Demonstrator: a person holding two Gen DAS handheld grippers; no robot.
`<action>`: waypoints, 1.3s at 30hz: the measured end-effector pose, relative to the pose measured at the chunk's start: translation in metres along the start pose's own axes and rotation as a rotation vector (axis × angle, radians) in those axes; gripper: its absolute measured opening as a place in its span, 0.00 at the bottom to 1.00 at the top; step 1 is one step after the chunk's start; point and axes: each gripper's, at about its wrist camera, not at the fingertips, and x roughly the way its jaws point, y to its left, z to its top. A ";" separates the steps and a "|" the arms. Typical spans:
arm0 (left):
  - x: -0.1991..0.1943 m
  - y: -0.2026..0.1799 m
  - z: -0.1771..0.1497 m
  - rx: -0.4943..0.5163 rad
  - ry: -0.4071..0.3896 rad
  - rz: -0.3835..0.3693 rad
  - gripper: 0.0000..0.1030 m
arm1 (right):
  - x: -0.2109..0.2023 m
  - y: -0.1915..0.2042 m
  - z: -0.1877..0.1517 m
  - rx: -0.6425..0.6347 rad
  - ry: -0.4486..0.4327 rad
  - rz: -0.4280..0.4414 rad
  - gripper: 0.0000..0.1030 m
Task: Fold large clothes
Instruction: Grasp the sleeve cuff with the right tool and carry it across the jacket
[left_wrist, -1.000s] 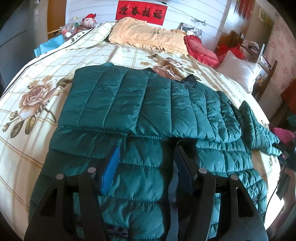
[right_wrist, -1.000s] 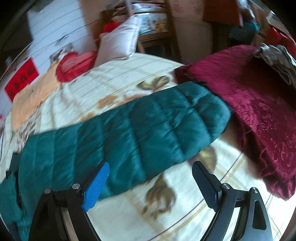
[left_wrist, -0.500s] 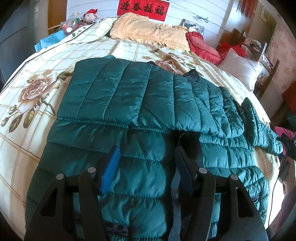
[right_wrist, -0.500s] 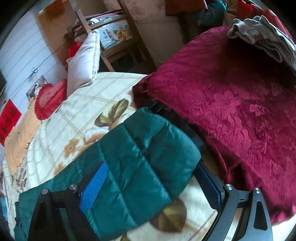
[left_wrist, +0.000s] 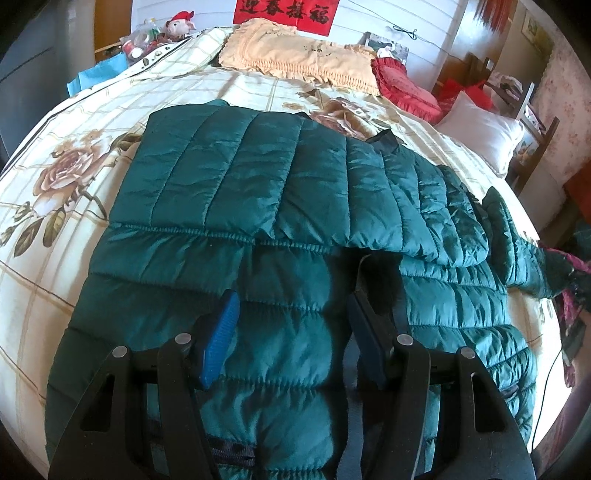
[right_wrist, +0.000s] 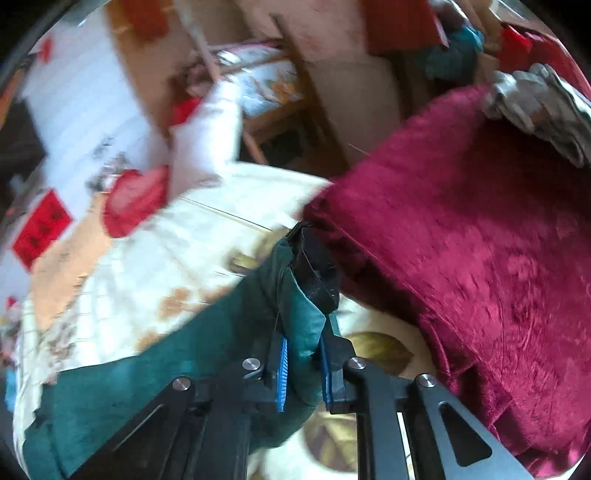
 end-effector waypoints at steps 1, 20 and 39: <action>-0.001 0.000 0.000 -0.003 -0.003 -0.005 0.59 | -0.009 0.006 0.002 -0.011 -0.009 0.032 0.13; -0.036 0.027 0.002 -0.028 -0.057 -0.004 0.59 | -0.093 0.205 -0.067 -0.412 0.044 0.395 0.12; -0.045 0.063 -0.001 -0.104 -0.072 -0.004 0.59 | -0.110 0.350 -0.175 -0.624 0.185 0.580 0.12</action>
